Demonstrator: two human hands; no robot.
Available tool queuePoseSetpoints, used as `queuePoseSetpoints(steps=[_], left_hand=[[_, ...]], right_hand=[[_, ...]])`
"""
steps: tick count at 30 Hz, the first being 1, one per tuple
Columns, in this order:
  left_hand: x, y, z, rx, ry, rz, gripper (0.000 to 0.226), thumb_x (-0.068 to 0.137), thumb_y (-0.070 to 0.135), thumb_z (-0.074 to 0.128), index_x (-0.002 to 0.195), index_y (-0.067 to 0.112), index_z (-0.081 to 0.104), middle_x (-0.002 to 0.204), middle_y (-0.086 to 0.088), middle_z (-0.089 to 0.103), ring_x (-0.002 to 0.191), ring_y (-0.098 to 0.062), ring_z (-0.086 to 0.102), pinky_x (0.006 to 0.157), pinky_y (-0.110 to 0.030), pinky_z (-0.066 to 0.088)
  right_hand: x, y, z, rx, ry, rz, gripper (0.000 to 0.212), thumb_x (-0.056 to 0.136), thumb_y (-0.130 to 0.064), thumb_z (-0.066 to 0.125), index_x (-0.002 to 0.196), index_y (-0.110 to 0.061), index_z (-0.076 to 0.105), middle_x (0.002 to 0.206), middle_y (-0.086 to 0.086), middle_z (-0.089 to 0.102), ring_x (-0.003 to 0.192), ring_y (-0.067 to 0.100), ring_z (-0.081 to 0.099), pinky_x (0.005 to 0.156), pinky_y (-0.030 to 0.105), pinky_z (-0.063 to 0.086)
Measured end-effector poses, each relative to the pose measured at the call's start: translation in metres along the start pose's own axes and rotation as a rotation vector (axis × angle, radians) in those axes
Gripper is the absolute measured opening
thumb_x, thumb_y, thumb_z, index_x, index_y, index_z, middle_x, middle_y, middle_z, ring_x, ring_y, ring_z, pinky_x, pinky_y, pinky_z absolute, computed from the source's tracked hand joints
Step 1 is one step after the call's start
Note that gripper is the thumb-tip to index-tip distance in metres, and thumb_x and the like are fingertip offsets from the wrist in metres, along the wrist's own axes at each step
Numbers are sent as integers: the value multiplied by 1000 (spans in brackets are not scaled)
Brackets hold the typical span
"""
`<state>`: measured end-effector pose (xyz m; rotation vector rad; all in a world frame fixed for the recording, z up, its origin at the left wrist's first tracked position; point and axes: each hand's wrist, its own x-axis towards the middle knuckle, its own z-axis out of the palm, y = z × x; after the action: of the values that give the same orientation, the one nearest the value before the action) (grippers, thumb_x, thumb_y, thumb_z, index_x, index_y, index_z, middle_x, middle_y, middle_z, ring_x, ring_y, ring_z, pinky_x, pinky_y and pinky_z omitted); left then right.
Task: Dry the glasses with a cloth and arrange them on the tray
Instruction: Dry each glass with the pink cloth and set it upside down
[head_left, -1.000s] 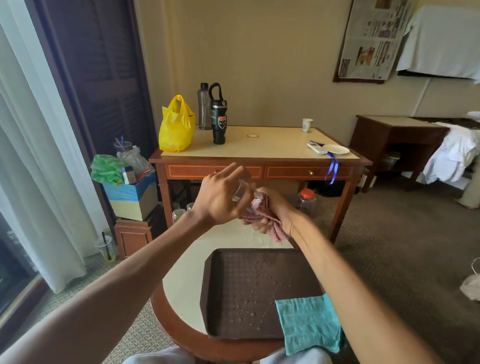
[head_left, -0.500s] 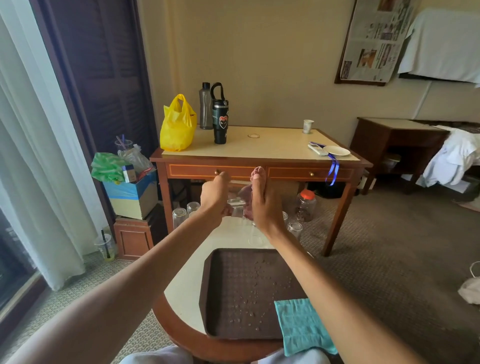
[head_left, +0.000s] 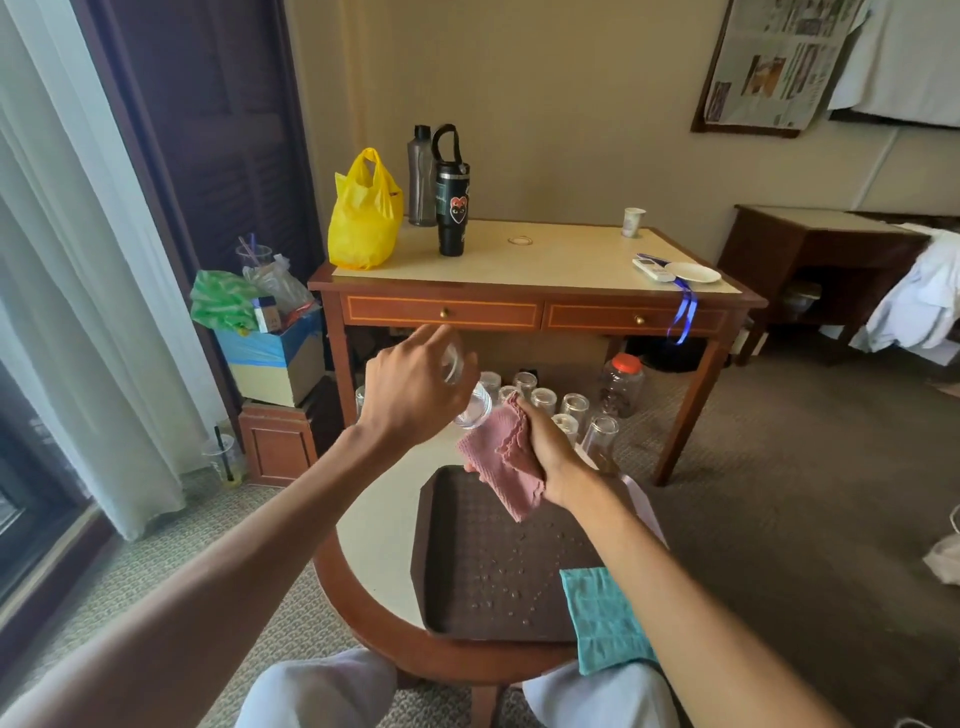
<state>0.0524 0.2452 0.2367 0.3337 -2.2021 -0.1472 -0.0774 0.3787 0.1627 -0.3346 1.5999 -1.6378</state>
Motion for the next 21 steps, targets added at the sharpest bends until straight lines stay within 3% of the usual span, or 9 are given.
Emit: queuePoseSetpoints(steps=[3, 5, 9, 12, 14, 15, 18, 21], left_hand=[[-21, -24, 4, 66, -105, -147, 29, 97, 49, 58, 103, 21, 61, 100, 3, 71, 74, -17, 65, 60, -27, 40], [-39, -38, 9, 103, -200, -233, 34, 97, 48, 59, 115, 20, 63, 110, -1, 72, 84, -21, 67, 66, -27, 39], [-74, -66, 27, 112, -363, -346, 38, 95, 41, 64, 120, 12, 61, 120, -8, 70, 92, -30, 69, 67, -30, 40], [-98, -80, 45, 135, -453, -404, 38, 94, 43, 65, 117, 13, 62, 118, -5, 71, 92, -28, 70, 69, -33, 50], [-113, -87, 58, 152, -506, -416, 40, 92, 45, 66, 118, 14, 63, 118, -4, 71, 94, -28, 71, 73, -36, 56], [-120, -89, 64, 170, -531, -416, 41, 91, 46, 66, 117, 15, 63, 117, -4, 72, 95, -27, 71, 73, -37, 57], [-137, -97, 78, 234, -599, -422, 42, 89, 49, 65, 116, 18, 63, 115, -3, 72, 97, -28, 71, 73, -38, 58], [-148, -103, 87, 282, -649, -429, 45, 89, 51, 66, 119, 18, 63, 114, -3, 72, 97, -29, 70, 74, -37, 56]], right_hand=[[5, 27, -5, 37, 126, 66, 49, 95, -57, 55, 110, -13, 69, 108, 16, 71, 95, 26, 67, 83, 34, 51], [6, 42, -4, 95, 136, 115, 46, 95, -56, 55, 111, -14, 68, 108, 13, 70, 98, 26, 65, 83, 33, 52], [8, 61, 2, 105, 116, 172, 63, 89, -69, 54, 121, -16, 63, 117, 13, 67, 109, 29, 62, 103, 42, 48], [13, 74, 8, 41, 58, 162, 100, 60, -91, 61, 134, -24, 56, 131, 7, 62, 123, 27, 57, 114, 50, 39], [16, 85, 11, -26, -12, 162, 98, 56, -85, 71, 133, -26, 56, 132, 7, 61, 124, 26, 55, 113, 48, 38], [15, 89, 12, -61, -45, 162, 83, 62, -74, 75, 125, -22, 61, 123, 8, 64, 118, 25, 57, 109, 44, 42], [17, 99, 11, -46, -94, 190, 32, 73, -41, 72, 85, -13, 61, 80, 9, 64, 80, 22, 59, 72, 30, 45], [17, 104, 11, 28, -86, 171, 25, 66, -36, 65, 72, -14, 53, 64, 3, 56, 67, 17, 51, 60, 27, 36]])
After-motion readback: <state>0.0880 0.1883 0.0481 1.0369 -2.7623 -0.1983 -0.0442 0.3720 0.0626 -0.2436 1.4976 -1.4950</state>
